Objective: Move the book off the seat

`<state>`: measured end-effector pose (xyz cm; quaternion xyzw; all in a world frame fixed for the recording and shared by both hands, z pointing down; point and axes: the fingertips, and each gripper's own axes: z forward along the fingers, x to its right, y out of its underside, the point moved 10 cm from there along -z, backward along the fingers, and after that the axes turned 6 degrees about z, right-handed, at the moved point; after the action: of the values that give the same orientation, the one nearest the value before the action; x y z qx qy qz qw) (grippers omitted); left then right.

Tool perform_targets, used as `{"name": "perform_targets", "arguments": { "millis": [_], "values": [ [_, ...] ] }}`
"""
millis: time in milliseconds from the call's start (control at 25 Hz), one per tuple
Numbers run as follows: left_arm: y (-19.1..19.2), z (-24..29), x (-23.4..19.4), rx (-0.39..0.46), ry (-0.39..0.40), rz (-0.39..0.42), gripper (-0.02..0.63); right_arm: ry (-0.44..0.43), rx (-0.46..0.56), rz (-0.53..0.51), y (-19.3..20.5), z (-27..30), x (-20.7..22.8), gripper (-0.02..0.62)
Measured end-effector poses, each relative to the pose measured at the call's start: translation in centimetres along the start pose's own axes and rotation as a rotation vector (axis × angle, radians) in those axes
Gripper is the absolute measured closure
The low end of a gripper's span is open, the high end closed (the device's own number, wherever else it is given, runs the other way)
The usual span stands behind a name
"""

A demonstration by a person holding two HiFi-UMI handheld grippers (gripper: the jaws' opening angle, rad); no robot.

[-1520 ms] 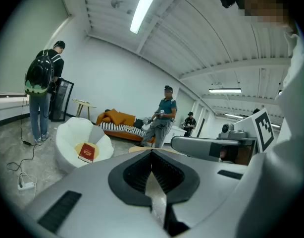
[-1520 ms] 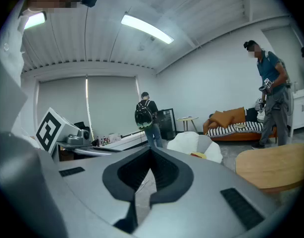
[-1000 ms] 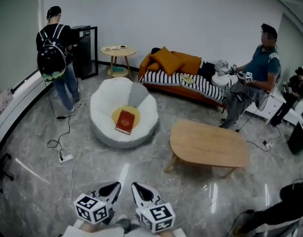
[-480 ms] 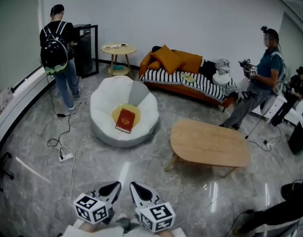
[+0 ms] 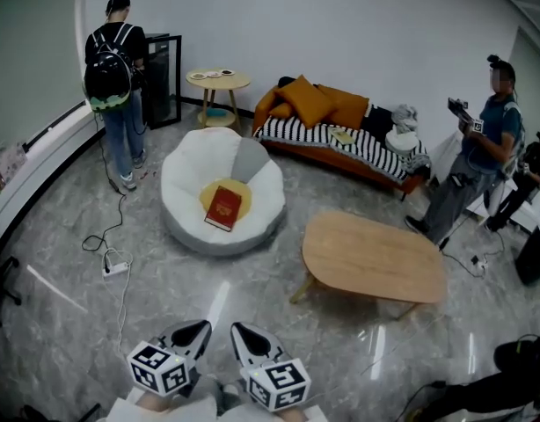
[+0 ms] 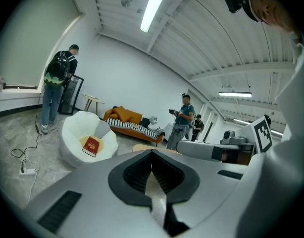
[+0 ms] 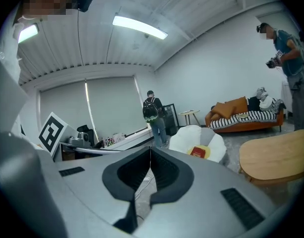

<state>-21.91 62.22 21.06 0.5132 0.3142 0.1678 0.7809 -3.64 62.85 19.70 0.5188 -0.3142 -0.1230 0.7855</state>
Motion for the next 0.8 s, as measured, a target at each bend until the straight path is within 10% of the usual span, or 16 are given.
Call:
{"name": "perform_targets", "arguments": {
  "millis": [800],
  "values": [
    [-7.0, 12.5, -12.7, -0.029, 0.035, -0.016, 0.6, 0.007, -0.008, 0.017, -6.6, 15.2, 8.5, 0.583]
  ]
}}
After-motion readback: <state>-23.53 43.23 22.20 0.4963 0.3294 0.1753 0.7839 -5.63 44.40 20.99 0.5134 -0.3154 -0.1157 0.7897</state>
